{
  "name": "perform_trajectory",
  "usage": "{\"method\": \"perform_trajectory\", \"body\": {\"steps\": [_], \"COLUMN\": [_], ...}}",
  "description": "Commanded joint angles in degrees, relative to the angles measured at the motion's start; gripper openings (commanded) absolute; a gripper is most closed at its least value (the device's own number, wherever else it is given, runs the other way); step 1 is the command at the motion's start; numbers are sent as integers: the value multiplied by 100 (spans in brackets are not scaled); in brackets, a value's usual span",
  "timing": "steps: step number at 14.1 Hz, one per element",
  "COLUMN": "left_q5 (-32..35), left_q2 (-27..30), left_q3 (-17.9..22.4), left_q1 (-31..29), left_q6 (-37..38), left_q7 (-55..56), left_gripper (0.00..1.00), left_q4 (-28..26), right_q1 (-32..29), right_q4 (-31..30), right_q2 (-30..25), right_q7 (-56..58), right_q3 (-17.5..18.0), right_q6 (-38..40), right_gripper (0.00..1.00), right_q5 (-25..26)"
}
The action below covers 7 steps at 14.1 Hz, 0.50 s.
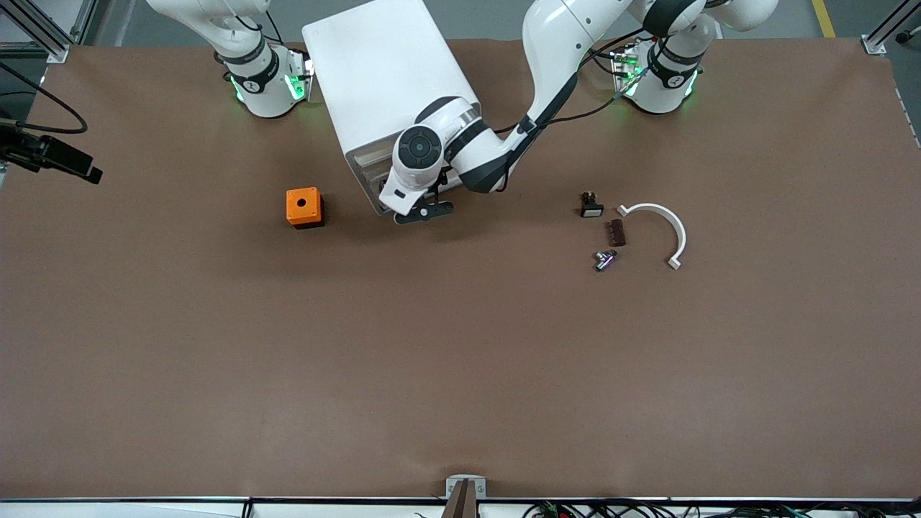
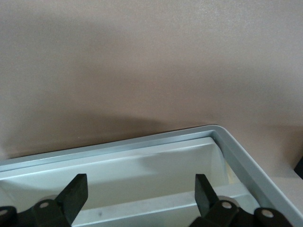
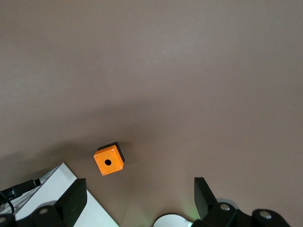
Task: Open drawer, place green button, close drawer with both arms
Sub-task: 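Press the drawer fully shut with the left gripper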
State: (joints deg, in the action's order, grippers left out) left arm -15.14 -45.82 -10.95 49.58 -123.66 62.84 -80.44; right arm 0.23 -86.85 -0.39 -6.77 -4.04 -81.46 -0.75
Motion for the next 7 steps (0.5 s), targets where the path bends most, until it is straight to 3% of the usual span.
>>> {"method": "perform_trajectory", "body": {"steps": [1, 4, 7], "left_q5": [-262, -140, 720], "left_q2": [144, 179, 398], "left_q3": [-153, -83, 49], "left_q1": [-44, -430, -1018], "left_q6": [-61, -44, 297], "left_q7": [-176, -509, -1123], "left_gripper": [100, 100, 100], "left_q4": [-113, -78, -69], "right_q1": [-67, -58, -58], "right_q4": [-77, -51, -33], "right_q2": [-137, -128, -119], "right_q7": [272, 343, 343], "right_q3": [52, 61, 61], "right_q6": [-159, -203, -212], "right_gripper": [100, 100, 100], "right_q5": [110, 102, 93]}}
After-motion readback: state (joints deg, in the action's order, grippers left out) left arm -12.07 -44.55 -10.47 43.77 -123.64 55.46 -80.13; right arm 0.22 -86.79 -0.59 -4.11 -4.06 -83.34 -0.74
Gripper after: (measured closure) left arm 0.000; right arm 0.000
